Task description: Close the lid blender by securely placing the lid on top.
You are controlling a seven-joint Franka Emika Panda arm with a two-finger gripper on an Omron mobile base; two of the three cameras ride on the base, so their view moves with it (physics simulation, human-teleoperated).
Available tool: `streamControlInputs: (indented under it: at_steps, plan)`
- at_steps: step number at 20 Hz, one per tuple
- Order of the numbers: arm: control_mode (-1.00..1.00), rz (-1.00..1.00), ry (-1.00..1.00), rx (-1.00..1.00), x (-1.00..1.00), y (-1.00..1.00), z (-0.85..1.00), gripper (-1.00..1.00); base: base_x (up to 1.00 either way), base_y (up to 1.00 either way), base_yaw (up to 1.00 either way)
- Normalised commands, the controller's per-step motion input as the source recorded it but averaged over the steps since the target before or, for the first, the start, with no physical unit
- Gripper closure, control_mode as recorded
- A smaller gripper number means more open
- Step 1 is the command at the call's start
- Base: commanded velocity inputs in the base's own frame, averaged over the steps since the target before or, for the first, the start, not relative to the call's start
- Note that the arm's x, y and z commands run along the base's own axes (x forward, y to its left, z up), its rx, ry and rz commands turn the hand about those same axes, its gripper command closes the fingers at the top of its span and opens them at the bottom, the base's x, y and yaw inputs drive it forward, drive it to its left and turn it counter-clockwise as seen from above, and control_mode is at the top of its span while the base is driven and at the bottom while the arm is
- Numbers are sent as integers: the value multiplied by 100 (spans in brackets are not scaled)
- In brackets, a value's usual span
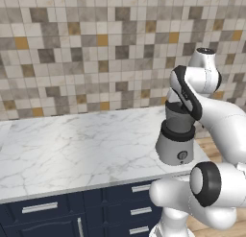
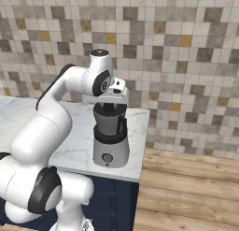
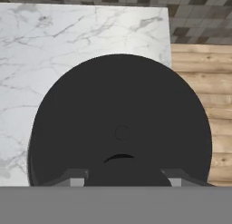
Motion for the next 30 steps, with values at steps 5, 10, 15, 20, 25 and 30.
streamControlInputs:
  at_steps: [5, 10, 15, 20, 25, 30]
  plan:
    - [-100, 0, 4, 0, 0, 7, -1, 100, 0, 0, 0]
    - [-100, 0, 2, 0, -12, 0, 0, 100, 0, 0, 0]
    - [-100, 0, 0, 0, -18, 0, 0, 100, 0, 0, 0]
    - [-100, 0, 1, 0, -6, 2, -5, -100, 0, 0, 0]
    - [-100, 0, 0, 0, 0, 3, -3, -100, 0, 0, 0]
    - [-100, 0, 0, 0, 0, 0, 0, -100, 0, 0, 0]
